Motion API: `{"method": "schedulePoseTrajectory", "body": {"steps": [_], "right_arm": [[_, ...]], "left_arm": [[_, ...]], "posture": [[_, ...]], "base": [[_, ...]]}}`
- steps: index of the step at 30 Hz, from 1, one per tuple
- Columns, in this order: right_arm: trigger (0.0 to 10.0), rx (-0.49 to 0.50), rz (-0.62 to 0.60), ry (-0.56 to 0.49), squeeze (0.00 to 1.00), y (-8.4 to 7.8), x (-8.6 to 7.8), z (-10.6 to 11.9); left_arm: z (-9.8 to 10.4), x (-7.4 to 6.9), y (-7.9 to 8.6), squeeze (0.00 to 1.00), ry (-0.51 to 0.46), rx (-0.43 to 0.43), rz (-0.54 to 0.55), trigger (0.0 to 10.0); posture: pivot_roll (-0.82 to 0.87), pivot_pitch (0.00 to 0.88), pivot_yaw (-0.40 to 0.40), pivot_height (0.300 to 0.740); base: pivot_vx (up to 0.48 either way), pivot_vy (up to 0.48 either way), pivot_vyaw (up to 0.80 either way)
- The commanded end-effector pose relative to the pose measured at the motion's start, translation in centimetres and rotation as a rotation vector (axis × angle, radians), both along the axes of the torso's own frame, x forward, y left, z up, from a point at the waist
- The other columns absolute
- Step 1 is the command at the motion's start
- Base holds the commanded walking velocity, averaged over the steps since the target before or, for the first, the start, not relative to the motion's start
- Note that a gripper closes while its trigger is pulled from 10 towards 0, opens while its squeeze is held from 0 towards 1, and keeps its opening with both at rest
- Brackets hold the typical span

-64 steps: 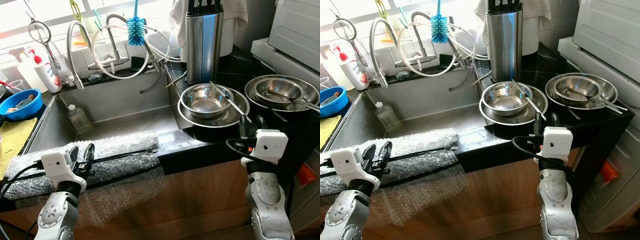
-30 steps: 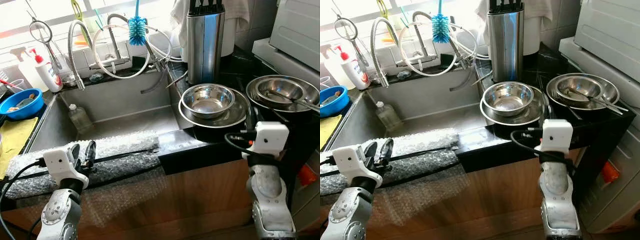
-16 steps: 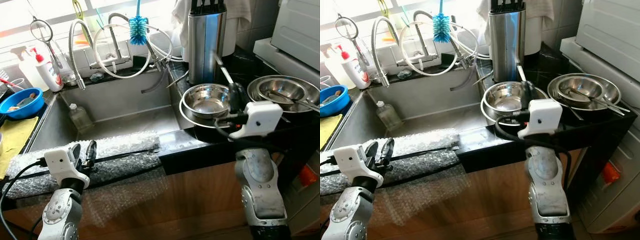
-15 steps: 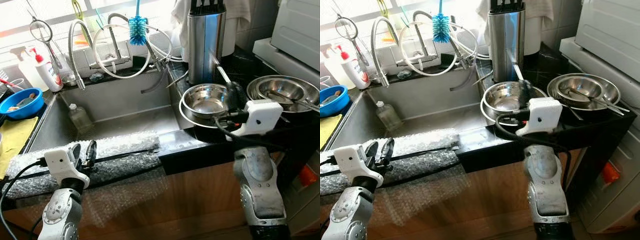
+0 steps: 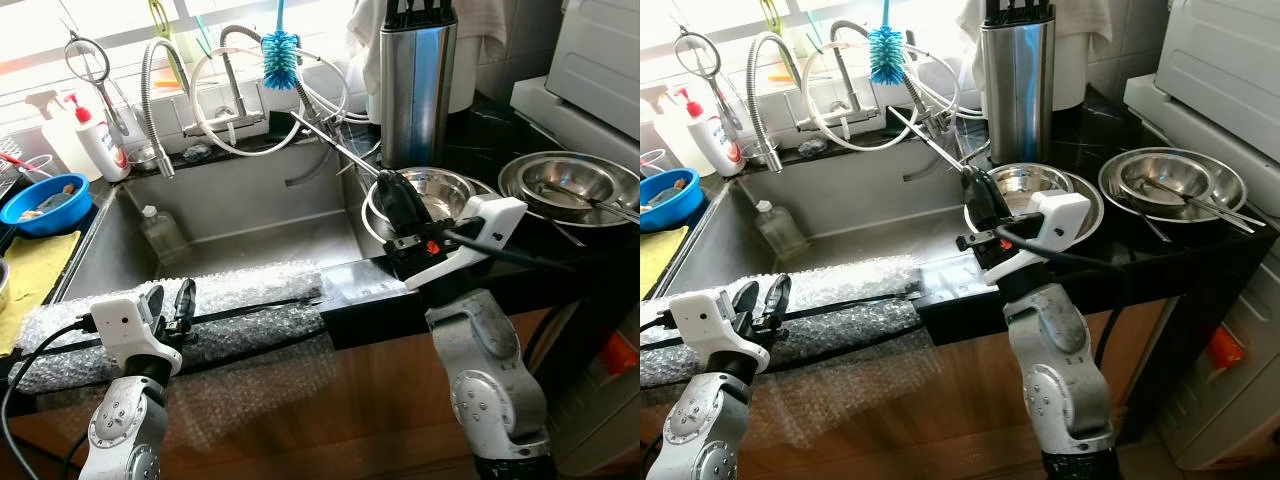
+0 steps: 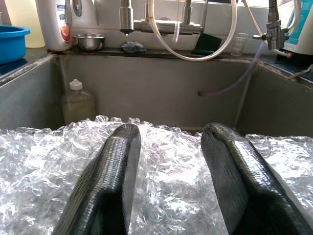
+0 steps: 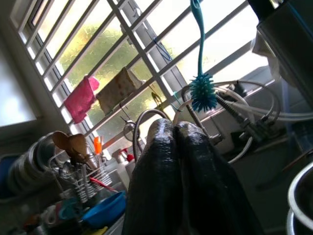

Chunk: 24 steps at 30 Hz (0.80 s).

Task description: Kitchen organization

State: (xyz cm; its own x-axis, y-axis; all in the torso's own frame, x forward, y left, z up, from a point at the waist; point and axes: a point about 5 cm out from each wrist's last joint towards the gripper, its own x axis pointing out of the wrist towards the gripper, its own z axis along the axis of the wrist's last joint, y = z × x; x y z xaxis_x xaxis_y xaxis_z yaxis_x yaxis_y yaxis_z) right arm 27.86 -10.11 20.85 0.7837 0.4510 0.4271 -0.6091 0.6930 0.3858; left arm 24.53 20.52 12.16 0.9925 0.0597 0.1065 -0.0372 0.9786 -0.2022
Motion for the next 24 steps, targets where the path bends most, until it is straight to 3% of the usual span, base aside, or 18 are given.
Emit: {"method": "schedulePoseTrajectory", "body": {"steps": [1,2,3,6,16,19,20,22,23,24], "right_arm": [[10.0,0.069,0.064,0.016,0.00,0.2,-0.3,0.0],[10.0,0.122,0.094,0.046,0.00,0.0,-0.3,-0.3],[10.0,0.236,0.133,0.087,0.00,-0.5,-0.4,-0.8],[10.0,0.329,0.159,0.121,0.00,-1.2,-0.5,-1.3],[10.0,0.251,0.173,0.220,0.00,-1.5,-0.7,-3.3],[10.0,0.105,0.136,0.210,0.00,-1.9,-0.5,-3.5],[10.0,-0.028,0.181,0.190,0.00,-1.9,-0.9,-3.7],[10.0,-0.157,0.199,0.154,0.00,-2.2,-1.2,-3.8],[10.0,-0.157,0.199,0.154,0.00,-2.2,-1.2,-3.8],[10.0,-0.235,0.176,0.132,0.00,-2.4,-1.1,-3.8]], "left_arm": [[0.0,0.2,0.3,0.00,0.006,0.013,0.013,10.0],[0.0,0.2,0.3,0.00,0.005,0.012,0.014,10.0],[0.0,0.2,0.2,0.00,0.004,0.010,0.015,10.0],[0.1,0.3,0.2,0.00,0.003,0.007,0.016,10.0],[0.1,0.6,-0.1,0.00,0.001,0.001,0.010,10.0],[0.1,0.7,-0.2,0.00,-0.003,-0.003,0.009,10.0],[0.1,0.8,-0.2,0.00,-0.004,-0.004,0.007,10.0],[0.1,0.9,-0.2,0.00,-0.005,-0.005,0.008,10.0],[0.1,0.9,-0.2,0.00,-0.005,-0.005,0.008,10.0],[0.2,0.9,-0.2,0.00,-0.007,-0.005,0.009,10.0]], "posture": [[-0.10,0.000,0.155,0.740],[-0.10,0.000,0.153,0.740],[-0.09,0.000,0.152,0.740],[-0.10,0.000,0.153,0.740],[-0.10,0.000,0.152,0.740],[-0.11,0.000,0.153,0.740],[-0.11,0.000,0.155,0.740],[-0.11,0.000,0.153,0.740],[-0.11,0.000,0.153,0.740],[-0.11,0.000,0.151,0.740]], "base": [[0.000,0.000,0.00],[0.000,0.000,0.00],[0.000,0.000,0.00],[0.000,0.000,0.00],[0.000,0.000,0.00],[0.000,0.000,0.00],[0.000,0.000,0.00],[0.000,0.000,0.00],[0.000,0.000,0.00],[0.000,0.000,0.00]]}}
